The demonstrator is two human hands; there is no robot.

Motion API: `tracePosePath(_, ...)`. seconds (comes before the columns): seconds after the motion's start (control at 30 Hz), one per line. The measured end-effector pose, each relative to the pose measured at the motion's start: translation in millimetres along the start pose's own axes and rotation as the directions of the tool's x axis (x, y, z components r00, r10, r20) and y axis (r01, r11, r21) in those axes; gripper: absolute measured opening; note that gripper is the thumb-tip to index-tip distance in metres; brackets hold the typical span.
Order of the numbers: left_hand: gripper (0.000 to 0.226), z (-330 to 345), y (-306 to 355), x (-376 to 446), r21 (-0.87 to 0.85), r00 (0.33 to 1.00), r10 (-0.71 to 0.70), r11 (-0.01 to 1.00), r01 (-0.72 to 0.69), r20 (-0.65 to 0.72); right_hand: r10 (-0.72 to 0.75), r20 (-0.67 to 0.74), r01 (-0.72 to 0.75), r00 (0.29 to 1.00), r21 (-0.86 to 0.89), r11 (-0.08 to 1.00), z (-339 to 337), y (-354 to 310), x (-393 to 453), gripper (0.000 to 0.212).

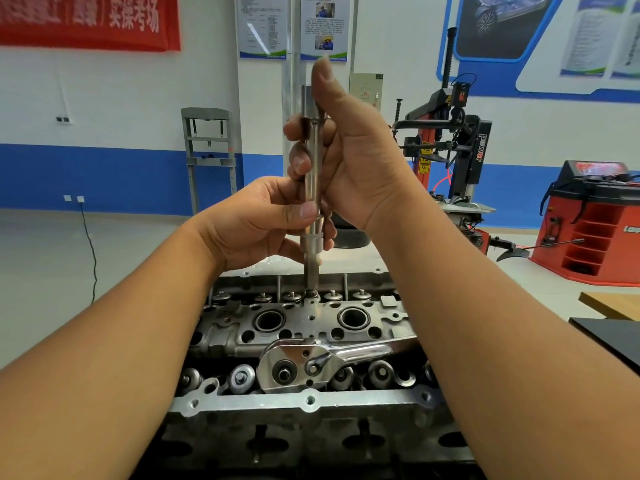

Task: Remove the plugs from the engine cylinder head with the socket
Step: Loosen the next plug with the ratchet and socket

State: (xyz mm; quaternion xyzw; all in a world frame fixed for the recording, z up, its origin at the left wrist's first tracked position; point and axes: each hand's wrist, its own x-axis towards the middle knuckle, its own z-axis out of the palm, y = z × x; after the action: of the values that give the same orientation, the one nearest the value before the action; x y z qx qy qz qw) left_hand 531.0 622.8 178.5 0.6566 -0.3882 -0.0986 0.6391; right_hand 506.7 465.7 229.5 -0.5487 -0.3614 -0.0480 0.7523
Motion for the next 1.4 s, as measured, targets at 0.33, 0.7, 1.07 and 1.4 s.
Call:
tracePosePath(0.33, 0.041, -2.6, -1.2, -2.4, -0.056, 0.995, -0.033, 0.998, 0.039, 0.094, 0.043, 0.045, -0.046, 0.998, 0.068, 0.997, -0.1, -0.5, 0.2, 0.037)
tracePosePath(0.7, 0.057, -0.5, -0.3, -0.7, -0.022, 1.0, -0.022, 1.0, 0.022, -0.015, -0.005, 0.041, 0.004, 0.999, 0.034, 0.999, -2.3, 1.3, 0.6, 0.025)
tracePosePath(1.07, 0.044, -1.5, -1.4, 0.3, 0.021, 0.997, 0.041, 0.999, -0.04, -0.071, 0.012, 0.002, -0.012, 1.0, -0.008, 1.0, -0.7, -0.4, -0.9, 0.036)
tracePosePath(1.4, 0.042, -7.1, -3.0, 2.6, -0.118, 0.992, 0.121, 0.985, -0.123, -0.024, 0.055, -0.054, -0.058, 0.997, -0.064, 0.996, -1.0, -3.8, 0.3, 0.033)
